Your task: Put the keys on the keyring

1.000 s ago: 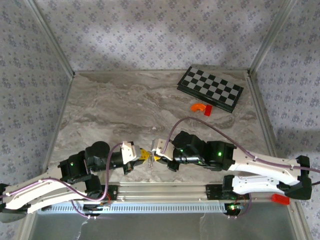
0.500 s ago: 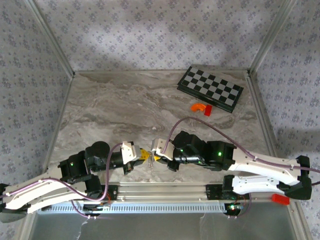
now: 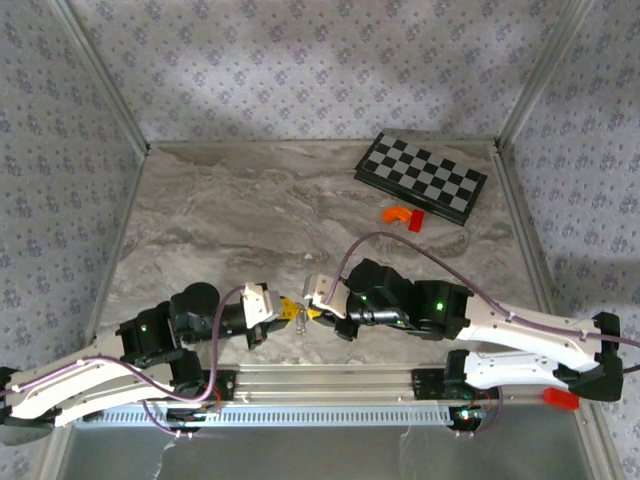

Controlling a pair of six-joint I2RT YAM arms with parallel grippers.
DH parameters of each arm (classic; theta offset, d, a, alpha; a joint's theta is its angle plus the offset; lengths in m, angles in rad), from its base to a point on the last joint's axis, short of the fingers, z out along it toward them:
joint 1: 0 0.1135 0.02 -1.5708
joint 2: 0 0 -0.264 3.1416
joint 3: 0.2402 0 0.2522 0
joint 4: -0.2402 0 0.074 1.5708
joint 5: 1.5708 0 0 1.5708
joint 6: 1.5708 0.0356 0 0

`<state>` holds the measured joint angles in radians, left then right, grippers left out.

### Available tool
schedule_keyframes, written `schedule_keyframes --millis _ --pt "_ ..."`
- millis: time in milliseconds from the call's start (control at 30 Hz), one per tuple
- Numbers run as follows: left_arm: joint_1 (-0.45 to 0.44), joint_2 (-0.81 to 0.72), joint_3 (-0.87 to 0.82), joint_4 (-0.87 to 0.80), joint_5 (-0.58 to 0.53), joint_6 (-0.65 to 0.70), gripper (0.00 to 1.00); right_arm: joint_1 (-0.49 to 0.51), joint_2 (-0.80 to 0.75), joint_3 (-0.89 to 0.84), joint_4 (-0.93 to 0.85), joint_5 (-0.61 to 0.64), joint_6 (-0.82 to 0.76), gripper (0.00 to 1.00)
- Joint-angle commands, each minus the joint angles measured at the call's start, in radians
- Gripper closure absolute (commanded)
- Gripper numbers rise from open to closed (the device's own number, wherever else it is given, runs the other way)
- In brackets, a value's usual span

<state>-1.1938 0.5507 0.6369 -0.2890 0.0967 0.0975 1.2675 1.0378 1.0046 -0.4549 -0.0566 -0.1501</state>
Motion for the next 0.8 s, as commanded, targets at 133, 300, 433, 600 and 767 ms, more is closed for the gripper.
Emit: schedule_keyframes --millis 133,300,433,600,767 --pt "-0.010 -0.003 0.031 0.024 0.011 0.018 1.00 -0.005 0.000 0.010 0.019 -0.026 0.001 1.00" --pt "-0.011 -0.016 0.029 0.024 -0.009 0.020 1.00 -0.004 -0.004 0.002 0.002 -0.013 0.006 1.00" --pt "-0.010 -0.017 0.025 0.027 -0.013 0.022 1.00 -0.002 -0.007 0.000 -0.014 0.000 0.004 1.00" --pt "-0.010 -0.014 0.025 0.024 -0.012 0.019 1.00 0.001 -0.007 0.000 -0.012 0.000 0.001 1.00" --pt "-0.010 -0.013 0.024 0.026 -0.012 0.019 1.00 0.003 -0.005 0.002 0.000 -0.006 -0.001 1.00"
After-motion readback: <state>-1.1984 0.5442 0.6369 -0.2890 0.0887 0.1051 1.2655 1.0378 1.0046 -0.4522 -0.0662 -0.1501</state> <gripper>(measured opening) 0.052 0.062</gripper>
